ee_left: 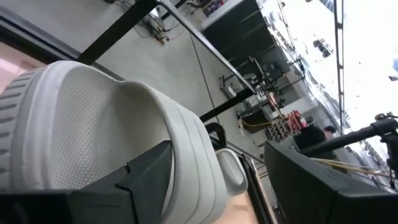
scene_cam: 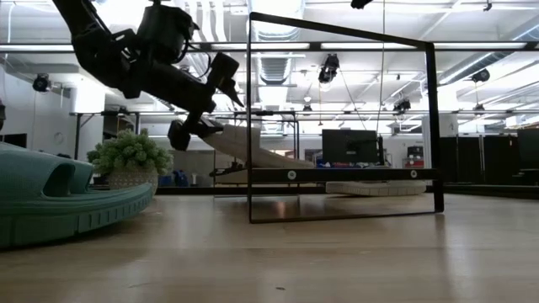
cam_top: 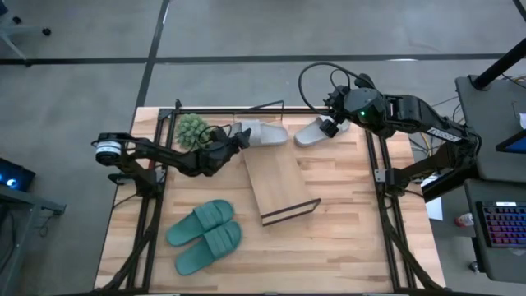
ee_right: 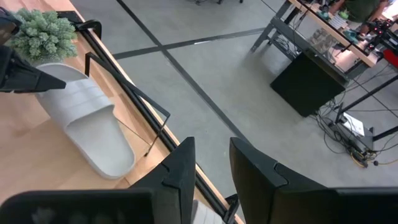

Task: Pick and place slides into the shelf
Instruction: Put the gray slipper on the shelf

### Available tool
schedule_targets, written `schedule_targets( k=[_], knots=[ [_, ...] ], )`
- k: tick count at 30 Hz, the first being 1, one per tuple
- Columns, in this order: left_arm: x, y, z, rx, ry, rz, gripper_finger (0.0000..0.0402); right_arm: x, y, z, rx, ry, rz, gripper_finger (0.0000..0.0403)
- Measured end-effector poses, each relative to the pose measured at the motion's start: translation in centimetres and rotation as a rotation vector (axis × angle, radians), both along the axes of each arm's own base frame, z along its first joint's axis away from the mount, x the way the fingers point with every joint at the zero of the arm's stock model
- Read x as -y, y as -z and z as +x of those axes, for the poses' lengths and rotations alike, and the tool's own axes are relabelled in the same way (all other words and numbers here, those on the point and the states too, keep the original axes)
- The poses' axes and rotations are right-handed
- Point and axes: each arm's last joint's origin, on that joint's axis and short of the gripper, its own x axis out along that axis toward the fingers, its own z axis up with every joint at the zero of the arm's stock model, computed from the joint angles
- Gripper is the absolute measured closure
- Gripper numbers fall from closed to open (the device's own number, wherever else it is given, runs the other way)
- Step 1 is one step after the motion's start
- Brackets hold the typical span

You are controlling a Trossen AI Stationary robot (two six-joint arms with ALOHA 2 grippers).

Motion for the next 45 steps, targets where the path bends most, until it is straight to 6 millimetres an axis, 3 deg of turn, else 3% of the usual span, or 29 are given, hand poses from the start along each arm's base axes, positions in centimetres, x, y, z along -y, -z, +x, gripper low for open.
schedule_targets(
  k=[13, 23, 31, 38, 45],
  knots=[
    [-0.2, -0.5, -0.1, -0.027, -0.162, 0.046, 0.0162, 0.0, 0.0, 0.0, 0.006, 0.003, 0.004, 0.0312],
    [0.4, -2.0, 0.3, 0.07, 0.084, 0.078, 0.0162, 0.0, 0.2, 0.0, -0.002, 0.003, 0.005, 0.0312],
    [1.2, -6.0, -0.3, 0.189, 0.355, 0.38, 0.0162, 0.1, 1.0, 0.4, 0.026, -0.054, 0.062, 0.0312],
    [1.8, -9.7, -2.5, 0.239, 0.377, 0.574, 0.0162, 1.8, 2.4, -0.6, 0.188, -0.119, 0.154, 0.0312],
    [2.4, -13.0, -5.3, 0.279, 0.372, 0.747, 0.0162, 3.5, 5.0, -2.0, 0.342, -0.149, 0.252, 0.0312]
  ],
)
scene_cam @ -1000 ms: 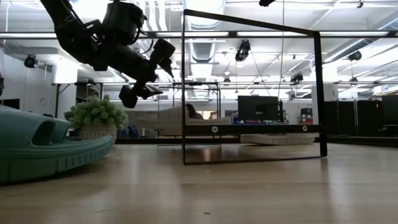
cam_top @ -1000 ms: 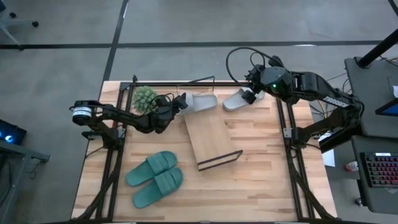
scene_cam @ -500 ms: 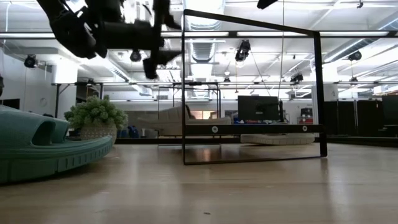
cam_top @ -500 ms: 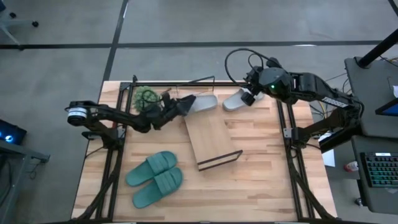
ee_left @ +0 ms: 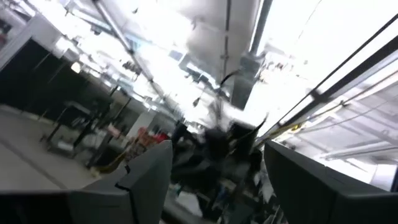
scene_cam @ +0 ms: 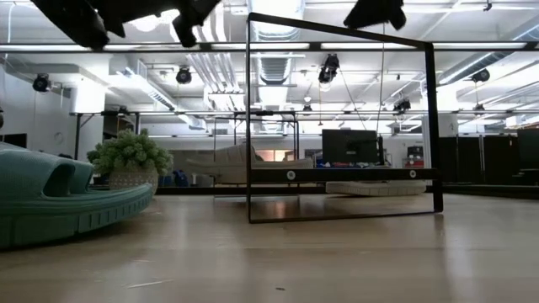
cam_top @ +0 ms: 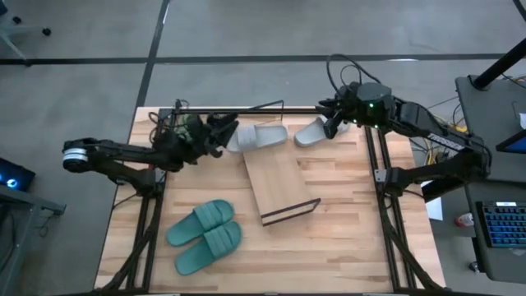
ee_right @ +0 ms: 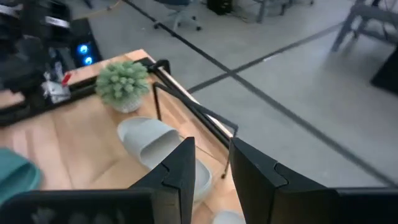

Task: Pick and place slides into the shelf
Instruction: Put the gray slipper on the shelf

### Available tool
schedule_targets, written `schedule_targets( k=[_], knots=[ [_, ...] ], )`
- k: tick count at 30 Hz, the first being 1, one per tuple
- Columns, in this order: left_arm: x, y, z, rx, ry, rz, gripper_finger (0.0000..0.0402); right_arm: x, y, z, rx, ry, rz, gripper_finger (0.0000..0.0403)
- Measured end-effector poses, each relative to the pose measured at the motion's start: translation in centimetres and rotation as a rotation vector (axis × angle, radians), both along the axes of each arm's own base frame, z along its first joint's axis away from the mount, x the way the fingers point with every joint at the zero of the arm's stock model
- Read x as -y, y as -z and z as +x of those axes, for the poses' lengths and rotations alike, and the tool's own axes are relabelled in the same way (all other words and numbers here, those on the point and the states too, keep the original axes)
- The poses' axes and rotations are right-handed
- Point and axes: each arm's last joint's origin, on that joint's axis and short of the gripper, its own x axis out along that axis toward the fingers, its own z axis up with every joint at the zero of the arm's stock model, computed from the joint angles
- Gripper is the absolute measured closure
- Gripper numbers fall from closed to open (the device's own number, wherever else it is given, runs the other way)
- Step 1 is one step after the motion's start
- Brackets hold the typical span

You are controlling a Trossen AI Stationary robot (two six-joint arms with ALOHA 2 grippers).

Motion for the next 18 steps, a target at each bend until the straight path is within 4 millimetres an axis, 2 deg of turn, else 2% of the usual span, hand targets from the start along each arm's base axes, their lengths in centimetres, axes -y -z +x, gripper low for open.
schedule_targets(
  k=[8, 18],
  knots=[
    [0.1, -1.0, -1.6, -0.049, -0.01, -0.004, 0.0167, 1.1, 4.4, -0.8, -0.02, 0.128, 0.13, 0.0312],
    [0.1, -1.4, -2.4, -0.063, -0.029, 0.014, 0.0255, 1.8, 9.5, -0.4, -0.106, 0.224, 0.283, 0.0313]
  ],
)
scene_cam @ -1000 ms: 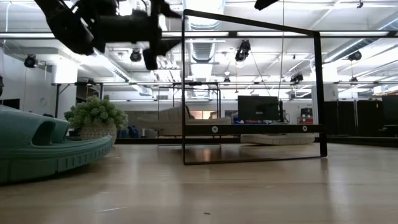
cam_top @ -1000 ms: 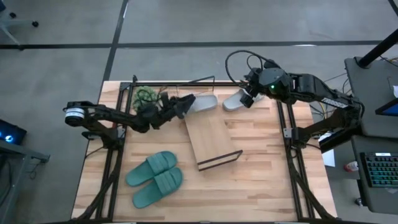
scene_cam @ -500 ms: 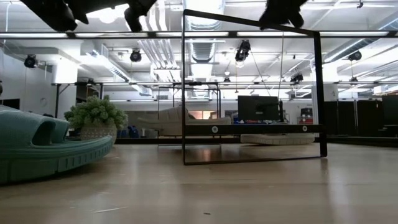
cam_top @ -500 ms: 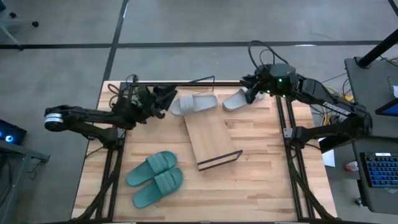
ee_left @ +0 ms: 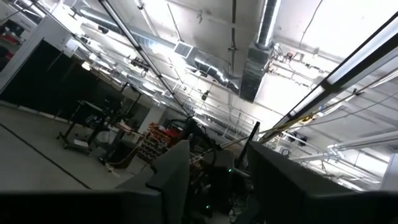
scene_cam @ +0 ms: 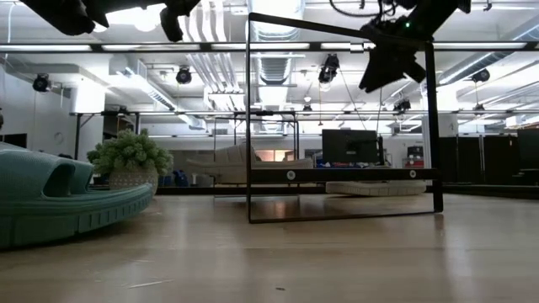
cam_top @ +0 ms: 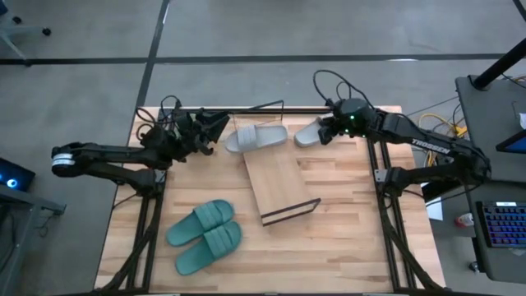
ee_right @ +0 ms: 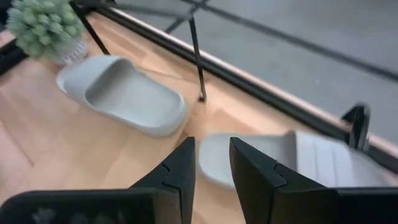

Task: Pick and place slides into the shelf
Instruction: Put the gray slipper on the shelf

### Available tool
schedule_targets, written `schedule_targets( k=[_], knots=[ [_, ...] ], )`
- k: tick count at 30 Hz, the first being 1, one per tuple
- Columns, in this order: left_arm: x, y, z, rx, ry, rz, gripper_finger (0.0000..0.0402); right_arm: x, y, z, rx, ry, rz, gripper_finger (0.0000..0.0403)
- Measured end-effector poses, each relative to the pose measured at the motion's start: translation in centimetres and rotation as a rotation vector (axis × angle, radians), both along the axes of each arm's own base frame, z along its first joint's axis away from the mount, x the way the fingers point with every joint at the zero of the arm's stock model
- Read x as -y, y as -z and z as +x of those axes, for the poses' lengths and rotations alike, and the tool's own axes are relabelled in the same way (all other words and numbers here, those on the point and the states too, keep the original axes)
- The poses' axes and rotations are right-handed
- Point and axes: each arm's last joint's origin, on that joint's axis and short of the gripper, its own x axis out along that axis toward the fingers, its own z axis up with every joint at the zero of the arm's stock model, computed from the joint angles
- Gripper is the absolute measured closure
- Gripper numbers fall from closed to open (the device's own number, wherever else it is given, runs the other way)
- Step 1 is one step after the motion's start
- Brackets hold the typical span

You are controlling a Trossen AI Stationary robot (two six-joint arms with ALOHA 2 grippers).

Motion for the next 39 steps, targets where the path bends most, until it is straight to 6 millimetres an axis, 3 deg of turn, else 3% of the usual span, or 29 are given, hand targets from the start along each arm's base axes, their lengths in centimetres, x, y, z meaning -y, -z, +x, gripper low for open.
schedule_targets(
  k=[6, 12, 21, 30, 39],
  knots=[
    [0.0, -0.1, -0.1, 0.008, 0.006, -0.003, 0.0293, 0.5, 1.5, 0.5, 0.021, 0.101, 0.108, 0.0323],
    [0.3, -0.4, -0.3, 0.016, 0.061, 0.032, 0.0303, 2.1, 2.6, 0.5, 0.015, 0.222, 0.179, 0.033],
    [0.5, -0.4, -0.8, 0.023, 0.1, 0.052, 0.0304, 4.8, 4.9, 0.7, -0.044, 0.283, 0.288, 0.029],
    [0.5, 0.1, -0.9, 0.023, 0.14, 0.021, 0.0304, 6.3, 6.7, 2.4, -0.307, 0.175, 0.3, 0.0242],
    [0.5, 0.1, -0.9, 0.022, 0.145, 0.023, 0.0304, 8.5, 7.5, 4.5, -0.63, 0.146, 0.219, 0.0246]
  ],
)
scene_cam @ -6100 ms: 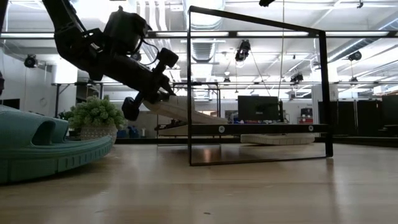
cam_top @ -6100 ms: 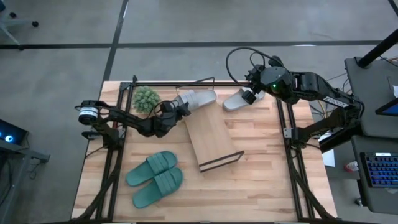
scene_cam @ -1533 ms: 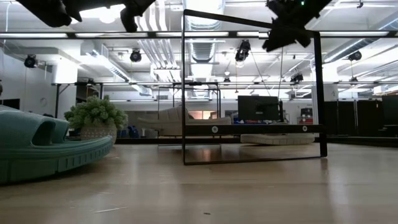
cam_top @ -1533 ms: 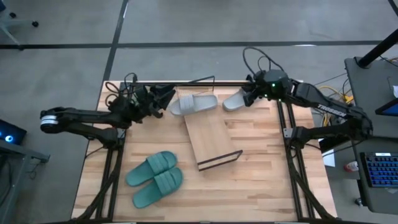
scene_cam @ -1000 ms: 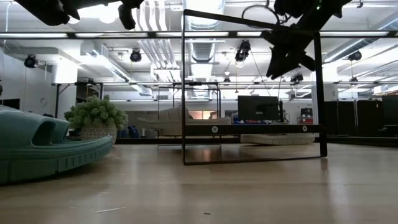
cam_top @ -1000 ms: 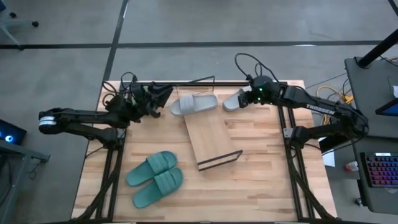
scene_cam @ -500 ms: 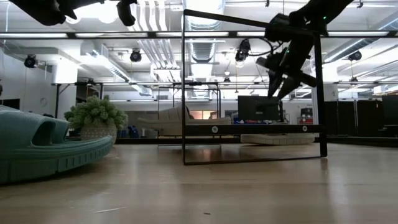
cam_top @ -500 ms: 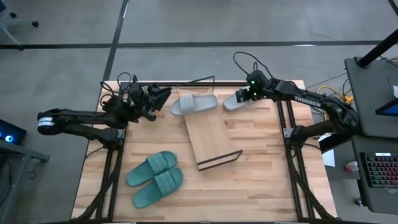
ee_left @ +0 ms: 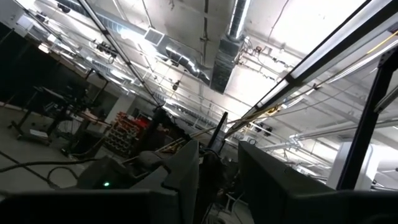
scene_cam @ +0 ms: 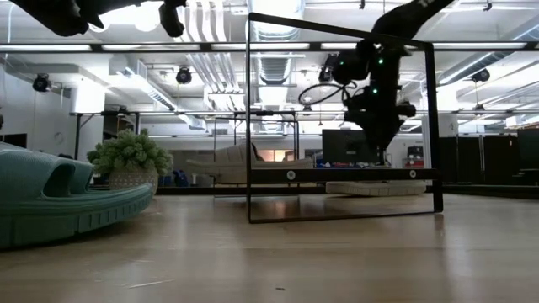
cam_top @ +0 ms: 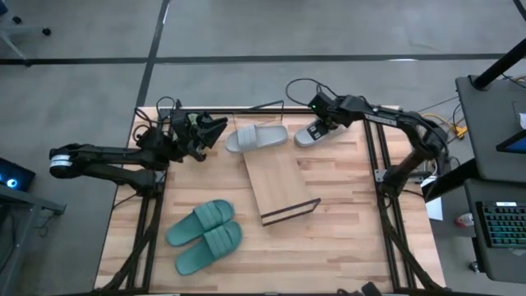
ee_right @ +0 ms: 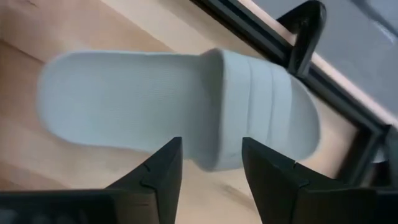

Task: Pick and place slides into the shelf
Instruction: Put the gray slipper on the shelf

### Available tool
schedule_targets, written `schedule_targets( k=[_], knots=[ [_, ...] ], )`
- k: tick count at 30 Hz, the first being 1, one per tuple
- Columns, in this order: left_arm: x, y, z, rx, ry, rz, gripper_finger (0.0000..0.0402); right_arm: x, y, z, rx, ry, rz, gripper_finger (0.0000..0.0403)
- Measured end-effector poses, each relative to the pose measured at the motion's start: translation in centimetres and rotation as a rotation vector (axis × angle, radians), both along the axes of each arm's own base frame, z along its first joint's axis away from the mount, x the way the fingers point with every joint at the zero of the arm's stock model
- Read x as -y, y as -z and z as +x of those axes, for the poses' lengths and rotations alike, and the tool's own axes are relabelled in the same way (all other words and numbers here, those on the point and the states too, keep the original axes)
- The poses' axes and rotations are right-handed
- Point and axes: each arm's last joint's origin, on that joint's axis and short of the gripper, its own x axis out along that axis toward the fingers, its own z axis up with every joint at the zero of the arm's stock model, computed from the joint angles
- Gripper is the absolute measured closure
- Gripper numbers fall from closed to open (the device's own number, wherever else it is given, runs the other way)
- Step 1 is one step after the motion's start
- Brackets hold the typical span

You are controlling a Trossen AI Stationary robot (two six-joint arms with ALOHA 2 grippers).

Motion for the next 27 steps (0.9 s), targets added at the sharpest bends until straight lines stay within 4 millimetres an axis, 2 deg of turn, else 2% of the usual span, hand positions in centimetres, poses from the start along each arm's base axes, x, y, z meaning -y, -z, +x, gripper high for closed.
schedule_targets(
  k=[10, 27],
  knots=[
    [0.1, 0.0, 0.0, -0.002, 0.026, 0.016, 0.0304, 1.5, 1.9, 2.0, -0.115, -0.045, 0.044, 0.0252],
    [0.1, 0.0, 0.0, -0.003, 0.04, 0.025, 0.0304, 1.6, 4.2, 1.4, -0.265, -0.035, -0.033, 0.0265]
  ],
)
